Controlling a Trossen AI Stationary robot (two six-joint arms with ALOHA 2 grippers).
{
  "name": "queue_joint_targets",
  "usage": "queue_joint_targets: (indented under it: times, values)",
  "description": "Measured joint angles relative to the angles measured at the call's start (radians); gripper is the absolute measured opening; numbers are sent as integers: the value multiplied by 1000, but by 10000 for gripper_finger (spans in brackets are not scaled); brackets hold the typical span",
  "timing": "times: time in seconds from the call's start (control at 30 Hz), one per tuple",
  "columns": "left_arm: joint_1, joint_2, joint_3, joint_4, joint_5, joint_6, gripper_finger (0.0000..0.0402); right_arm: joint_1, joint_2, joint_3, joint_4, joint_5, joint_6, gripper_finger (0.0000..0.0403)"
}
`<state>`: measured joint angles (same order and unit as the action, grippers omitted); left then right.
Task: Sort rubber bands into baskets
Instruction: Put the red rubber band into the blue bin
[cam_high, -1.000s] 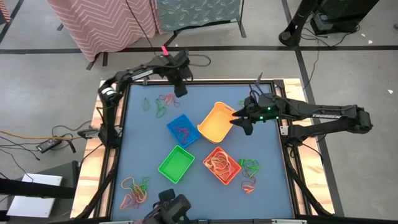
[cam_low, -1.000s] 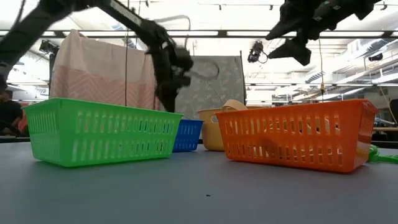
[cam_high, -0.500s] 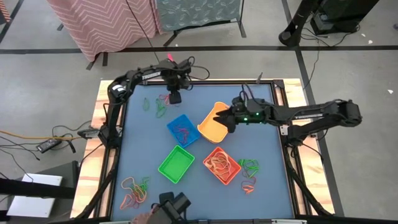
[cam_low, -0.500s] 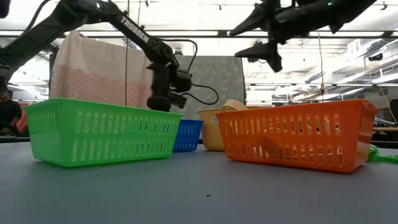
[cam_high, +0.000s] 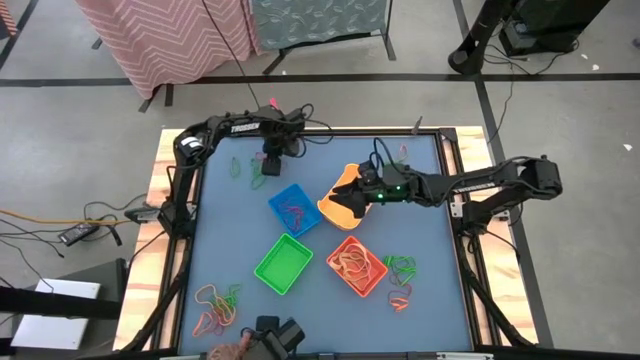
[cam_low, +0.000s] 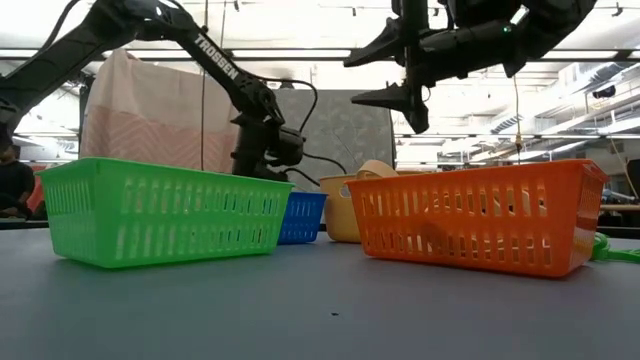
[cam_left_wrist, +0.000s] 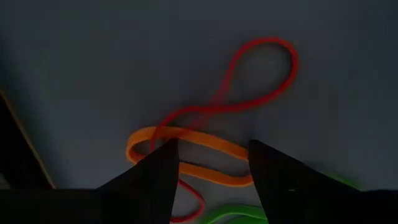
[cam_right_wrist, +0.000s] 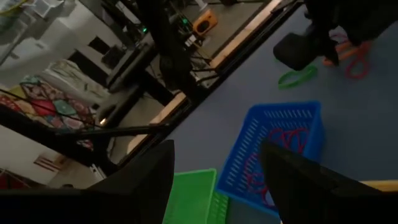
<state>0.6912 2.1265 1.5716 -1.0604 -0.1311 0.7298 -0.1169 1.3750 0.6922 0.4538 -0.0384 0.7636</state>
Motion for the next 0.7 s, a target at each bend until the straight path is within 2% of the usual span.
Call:
queue_joint_targets:
  times: [0.3, 0.7]
  values:
    - [-27, 0, 6, 65, -38, 4, 198, 0, -17, 1, 9, -58, 3, 246]
    - [-46, 0, 35, 97, 22, 128, 198, 0, -18, 1, 3, -89, 1, 246]
